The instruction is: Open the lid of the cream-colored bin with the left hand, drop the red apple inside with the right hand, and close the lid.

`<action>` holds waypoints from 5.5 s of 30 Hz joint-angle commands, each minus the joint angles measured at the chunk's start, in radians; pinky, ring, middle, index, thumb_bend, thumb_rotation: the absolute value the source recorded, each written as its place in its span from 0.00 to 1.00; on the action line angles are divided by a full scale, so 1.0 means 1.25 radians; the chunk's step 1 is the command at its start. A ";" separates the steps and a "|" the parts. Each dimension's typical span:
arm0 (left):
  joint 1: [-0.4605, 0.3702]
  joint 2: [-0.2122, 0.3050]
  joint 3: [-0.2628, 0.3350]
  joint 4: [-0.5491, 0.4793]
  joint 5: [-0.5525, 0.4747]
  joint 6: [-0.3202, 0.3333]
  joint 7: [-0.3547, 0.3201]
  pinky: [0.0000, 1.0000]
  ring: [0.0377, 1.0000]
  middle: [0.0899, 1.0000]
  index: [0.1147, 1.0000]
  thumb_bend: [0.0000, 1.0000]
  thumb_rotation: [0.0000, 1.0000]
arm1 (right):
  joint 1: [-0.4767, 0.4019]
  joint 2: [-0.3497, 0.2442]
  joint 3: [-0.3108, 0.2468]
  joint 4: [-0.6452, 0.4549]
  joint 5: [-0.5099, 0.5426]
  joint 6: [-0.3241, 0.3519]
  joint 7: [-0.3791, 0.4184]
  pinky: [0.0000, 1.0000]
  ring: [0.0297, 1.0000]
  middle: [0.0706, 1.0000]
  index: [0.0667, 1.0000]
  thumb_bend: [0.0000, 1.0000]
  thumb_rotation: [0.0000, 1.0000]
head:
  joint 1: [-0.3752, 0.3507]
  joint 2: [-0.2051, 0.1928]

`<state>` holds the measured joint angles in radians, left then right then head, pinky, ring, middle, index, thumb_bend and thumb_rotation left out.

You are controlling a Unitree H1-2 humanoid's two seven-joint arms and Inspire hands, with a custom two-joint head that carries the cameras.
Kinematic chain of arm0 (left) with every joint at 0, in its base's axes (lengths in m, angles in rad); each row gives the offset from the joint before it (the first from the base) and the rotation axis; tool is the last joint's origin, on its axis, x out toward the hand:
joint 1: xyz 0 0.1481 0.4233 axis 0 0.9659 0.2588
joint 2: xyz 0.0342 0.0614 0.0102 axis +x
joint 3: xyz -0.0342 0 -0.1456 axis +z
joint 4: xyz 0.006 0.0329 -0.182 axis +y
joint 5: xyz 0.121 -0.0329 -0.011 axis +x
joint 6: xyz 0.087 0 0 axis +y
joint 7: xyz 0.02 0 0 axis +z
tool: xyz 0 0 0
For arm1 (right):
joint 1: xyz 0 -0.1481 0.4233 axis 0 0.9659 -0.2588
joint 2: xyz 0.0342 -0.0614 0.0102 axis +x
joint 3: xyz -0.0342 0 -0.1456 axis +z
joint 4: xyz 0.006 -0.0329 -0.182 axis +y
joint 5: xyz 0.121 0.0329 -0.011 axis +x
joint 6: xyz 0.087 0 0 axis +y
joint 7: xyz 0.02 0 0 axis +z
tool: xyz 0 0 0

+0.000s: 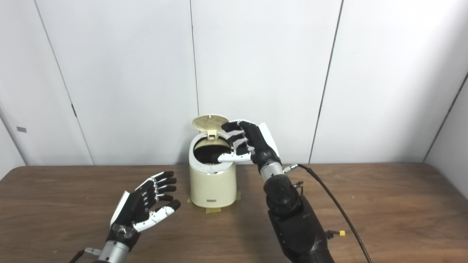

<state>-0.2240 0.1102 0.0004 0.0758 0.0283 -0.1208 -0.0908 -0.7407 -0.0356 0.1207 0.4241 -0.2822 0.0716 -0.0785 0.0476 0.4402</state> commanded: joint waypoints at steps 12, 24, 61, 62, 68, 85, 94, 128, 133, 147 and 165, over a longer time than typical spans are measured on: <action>-0.031 0.005 -0.001 -0.031 0.000 -0.010 0.001 0.69 0.75 0.76 0.80 0.75 0.28 | 0.005 0.010 -0.010 -0.090 0.018 -0.045 -0.015 0.52 0.63 0.65 0.66 0.87 0.07 | 0.004 0.005; -0.026 0.004 0.007 -0.048 -0.017 0.001 -0.001 0.69 0.75 0.76 0.79 0.75 0.27 | 0.173 -0.026 -0.133 -0.211 0.220 -0.137 0.042 0.55 0.60 0.65 0.69 0.85 0.18 | 0.012 0.007; -0.455 0.108 -0.087 0.066 0.183 0.117 -0.025 0.89 0.95 0.93 0.90 0.95 0.43 | 0.341 -0.029 -0.143 -0.278 0.306 -0.155 0.140 0.56 0.66 0.77 0.79 0.86 0.21 | 0.017 0.017; -0.469 0.110 -0.097 0.080 0.202 0.114 -0.025 0.90 0.96 0.93 0.90 0.96 0.45 | 0.341 -0.029 -0.143 -0.281 0.305 -0.153 0.139 0.56 0.66 0.77 0.79 0.86 0.21 | 0.017 0.016; -0.526 0.151 -0.177 0.129 0.308 0.099 -0.059 0.92 1.00 1.00 0.96 0.98 0.48 | 0.341 -0.028 -0.143 -0.283 0.297 -0.153 0.135 0.56 0.64 0.76 0.78 0.84 0.21 | 0.012 0.017; -0.544 0.214 -0.300 0.123 0.511 0.088 -0.140 1.00 1.00 0.79 0.73 1.00 0.45 | 0.341 -0.023 -0.134 -0.292 0.286 -0.142 0.129 0.55 0.63 0.77 0.78 0.85 0.25 | 0.005 0.021; -0.532 0.224 -0.302 0.098 0.532 0.069 -0.165 1.00 0.98 0.76 0.71 1.00 0.48 | 0.338 -0.019 -0.127 -0.291 0.280 -0.137 0.125 0.55 0.64 0.76 0.78 0.86 0.27 | 0.001 0.022; -0.470 0.238 -0.348 0.030 0.630 0.033 -0.252 1.00 0.95 0.74 0.68 1.00 0.44 | 0.333 0.001 -0.122 -0.322 0.274 -0.102 0.108 0.58 0.60 0.75 0.76 0.88 0.25 | -0.020 0.044; -0.460 0.234 -0.364 0.035 0.673 0.040 -0.261 1.00 0.94 0.74 0.69 1.00 0.44 | 0.331 -0.001 -0.122 -0.321 0.273 -0.104 0.108 0.59 0.60 0.75 0.76 0.88 0.25 | -0.019 0.045; -0.413 0.217 -0.399 0.055 0.740 0.048 -0.252 1.00 0.98 0.79 0.77 0.99 0.44 | 0.333 -0.001 -0.117 -0.335 0.270 -0.100 0.105 0.56 0.60 0.76 0.77 0.87 0.25 | -0.023 0.053; -0.349 0.143 -0.140 -0.053 0.395 -0.067 -0.051 0.83 0.93 0.80 0.75 0.80 0.37 | 0.333 -0.012 -0.120 -0.324 0.262 -0.114 0.101 0.54 0.60 0.74 0.77 0.84 0.24 | -0.023 0.053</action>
<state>-0.6032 0.2861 -0.2056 0.0502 0.5683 -0.1691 -0.2039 -0.2834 -0.0474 -0.0259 0.0430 0.0502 -0.0409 0.0546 0.0184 0.5062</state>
